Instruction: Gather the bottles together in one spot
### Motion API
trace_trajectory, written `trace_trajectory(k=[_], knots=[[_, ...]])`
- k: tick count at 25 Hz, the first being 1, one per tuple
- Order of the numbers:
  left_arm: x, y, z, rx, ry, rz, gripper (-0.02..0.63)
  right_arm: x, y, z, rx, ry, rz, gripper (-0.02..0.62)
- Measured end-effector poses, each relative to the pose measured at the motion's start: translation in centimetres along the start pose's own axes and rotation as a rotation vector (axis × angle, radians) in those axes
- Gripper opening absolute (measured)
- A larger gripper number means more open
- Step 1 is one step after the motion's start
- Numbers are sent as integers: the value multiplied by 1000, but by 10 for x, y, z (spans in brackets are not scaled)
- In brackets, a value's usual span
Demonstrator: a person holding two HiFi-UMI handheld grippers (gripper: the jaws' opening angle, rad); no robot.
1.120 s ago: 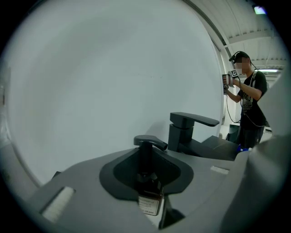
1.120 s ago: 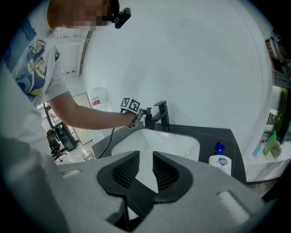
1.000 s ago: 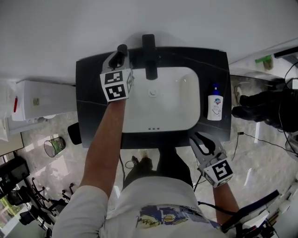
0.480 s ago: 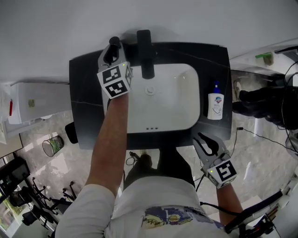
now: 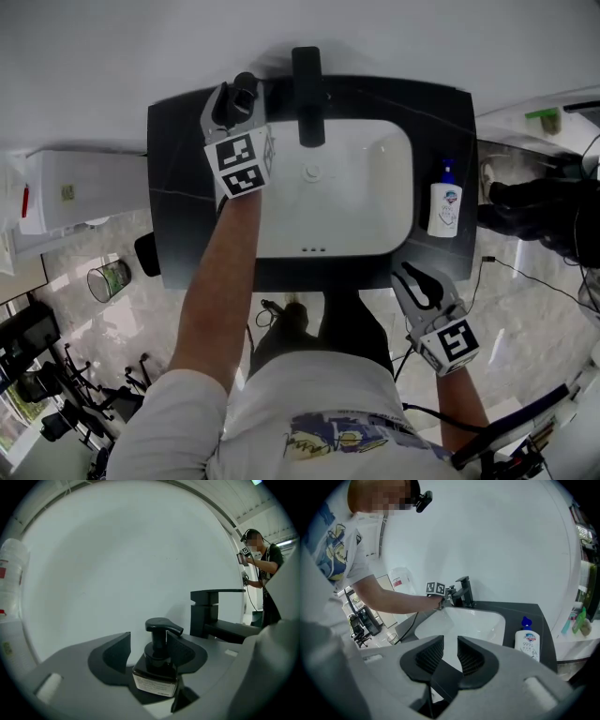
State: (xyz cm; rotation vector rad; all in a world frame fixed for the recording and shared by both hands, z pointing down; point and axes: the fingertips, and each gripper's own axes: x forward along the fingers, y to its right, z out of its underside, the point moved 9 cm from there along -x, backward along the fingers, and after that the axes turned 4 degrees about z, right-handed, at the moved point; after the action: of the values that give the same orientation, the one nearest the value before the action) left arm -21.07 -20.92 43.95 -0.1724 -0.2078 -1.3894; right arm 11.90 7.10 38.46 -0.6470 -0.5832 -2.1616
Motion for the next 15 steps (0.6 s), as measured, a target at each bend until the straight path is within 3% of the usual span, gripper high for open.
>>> trace_trajectory(k=[2, 9, 15], knots=[[-4, -3, 0, 11, -11, 18, 267, 0, -3, 1, -8, 12, -5, 89], [-11, 0, 2, 43, -1, 84, 249, -4, -16, 7, -4, 14, -12, 89], [-6, 2, 2, 45, 28, 115, 290, -11, -17, 20, 20, -11, 9, 89]])
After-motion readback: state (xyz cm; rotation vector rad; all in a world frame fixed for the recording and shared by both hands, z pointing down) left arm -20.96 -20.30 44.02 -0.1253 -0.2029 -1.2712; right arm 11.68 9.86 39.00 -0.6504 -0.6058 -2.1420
